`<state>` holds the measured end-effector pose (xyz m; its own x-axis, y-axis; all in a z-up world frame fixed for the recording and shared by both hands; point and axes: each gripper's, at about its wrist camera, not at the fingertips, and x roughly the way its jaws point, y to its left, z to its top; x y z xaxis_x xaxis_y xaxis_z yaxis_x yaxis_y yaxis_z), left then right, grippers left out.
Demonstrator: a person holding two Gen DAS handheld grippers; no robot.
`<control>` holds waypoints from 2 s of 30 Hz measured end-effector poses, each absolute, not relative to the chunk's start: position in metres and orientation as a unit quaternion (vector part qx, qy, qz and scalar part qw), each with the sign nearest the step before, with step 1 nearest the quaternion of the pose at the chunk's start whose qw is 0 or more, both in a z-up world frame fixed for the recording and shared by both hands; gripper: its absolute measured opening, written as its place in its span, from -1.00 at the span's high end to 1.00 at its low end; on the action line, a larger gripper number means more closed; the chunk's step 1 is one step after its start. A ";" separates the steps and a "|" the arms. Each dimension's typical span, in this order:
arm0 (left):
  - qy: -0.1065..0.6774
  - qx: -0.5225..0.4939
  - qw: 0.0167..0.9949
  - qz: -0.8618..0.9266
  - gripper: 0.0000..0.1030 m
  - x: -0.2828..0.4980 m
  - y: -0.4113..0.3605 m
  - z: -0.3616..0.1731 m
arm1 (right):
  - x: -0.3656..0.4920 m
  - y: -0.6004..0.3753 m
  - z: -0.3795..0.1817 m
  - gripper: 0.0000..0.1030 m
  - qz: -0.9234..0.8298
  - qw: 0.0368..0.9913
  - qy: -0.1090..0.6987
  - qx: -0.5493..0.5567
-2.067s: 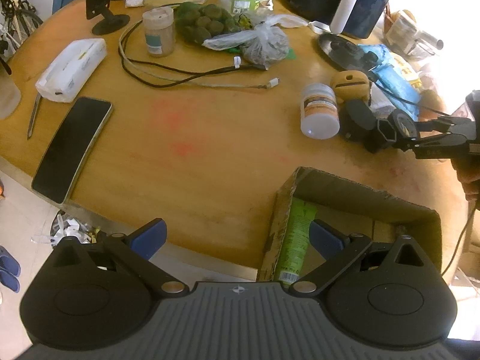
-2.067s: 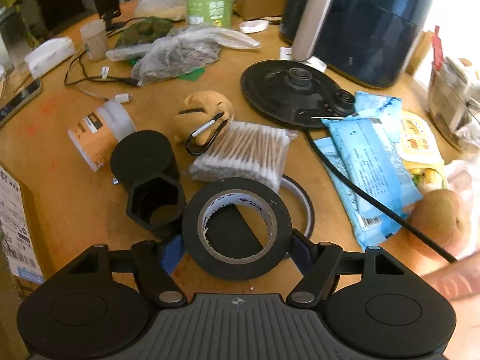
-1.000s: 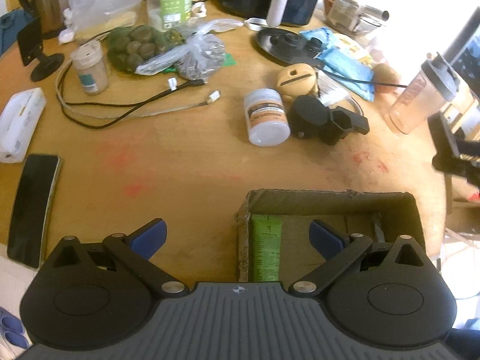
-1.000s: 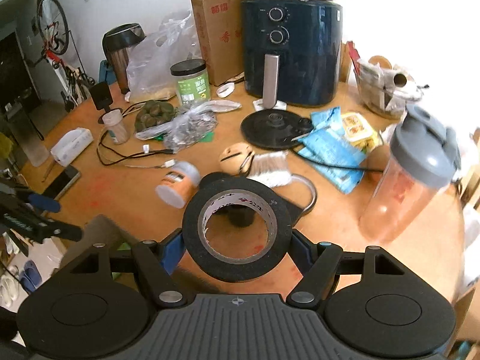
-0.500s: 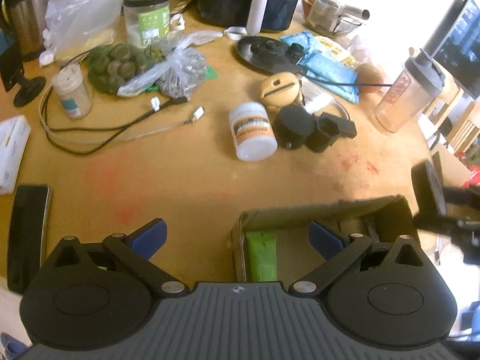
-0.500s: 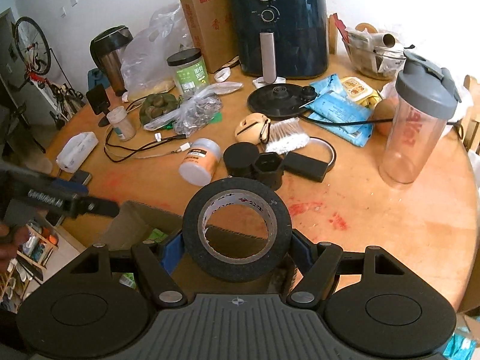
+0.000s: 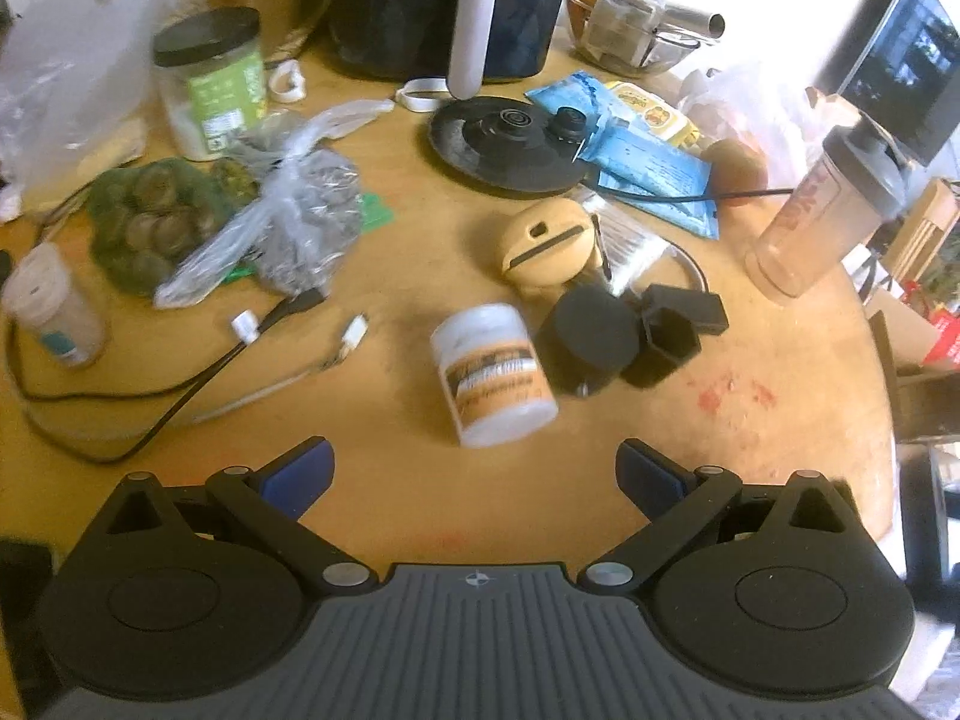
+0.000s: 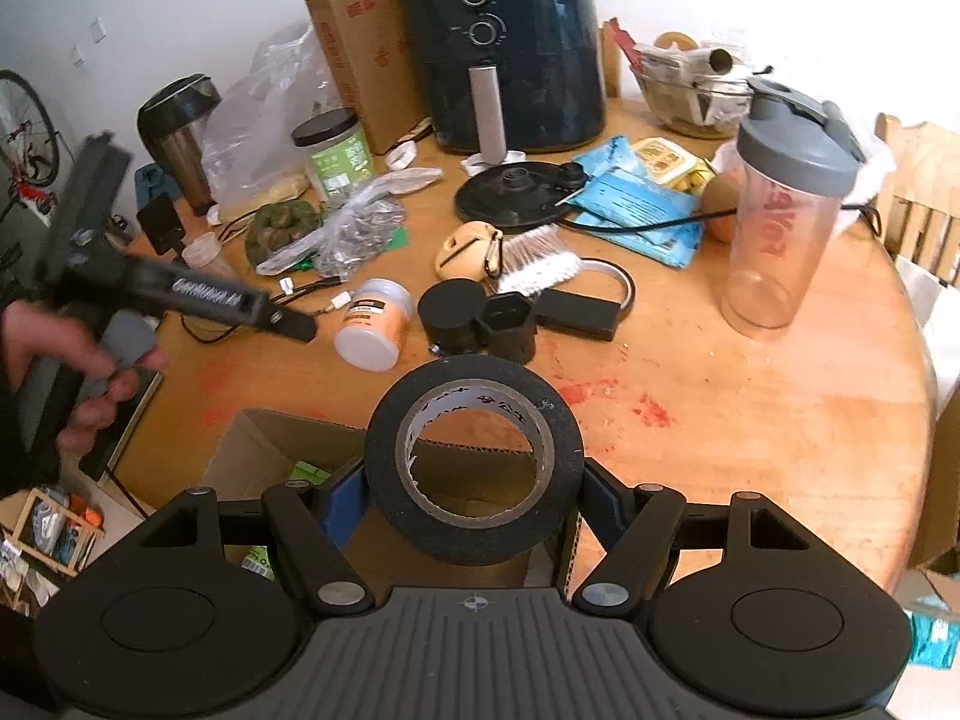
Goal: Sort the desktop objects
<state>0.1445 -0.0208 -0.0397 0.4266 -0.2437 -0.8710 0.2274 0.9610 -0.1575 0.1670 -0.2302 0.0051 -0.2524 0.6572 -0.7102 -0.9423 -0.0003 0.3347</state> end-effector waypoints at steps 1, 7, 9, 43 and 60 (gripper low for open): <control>0.520 -0.014 0.842 -0.143 -0.99 0.151 -0.021 -0.042 | 0.167 -0.231 0.005 -0.46 0.682 0.586 0.399 -0.178; 0.533 -0.042 0.830 -0.159 -0.98 0.179 -0.022 -0.055 | 0.165 -0.234 0.004 -0.46 0.672 0.596 0.403 -0.173; 0.543 -0.051 0.823 -0.160 -0.96 0.189 -0.023 -0.061 | 0.165 -0.234 0.004 -0.46 0.669 0.599 0.405 -0.171; 0.588 -0.167 0.780 -0.135 -0.03 0.223 0.000 -0.085 | 0.170 -0.255 0.007 -0.46 0.642 0.628 0.415 -0.146; 0.476 0.080 0.857 -0.179 -0.02 0.153 -0.053 -0.047 | 0.170 -0.244 0.006 -0.46 0.670 0.600 0.409 -0.154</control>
<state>0.1534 -0.0527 -0.0470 0.4831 -0.2313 -0.8445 0.3843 0.9226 -0.0328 0.1702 -0.2442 0.0058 -0.2319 0.6781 -0.6974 -0.9304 0.0548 0.3625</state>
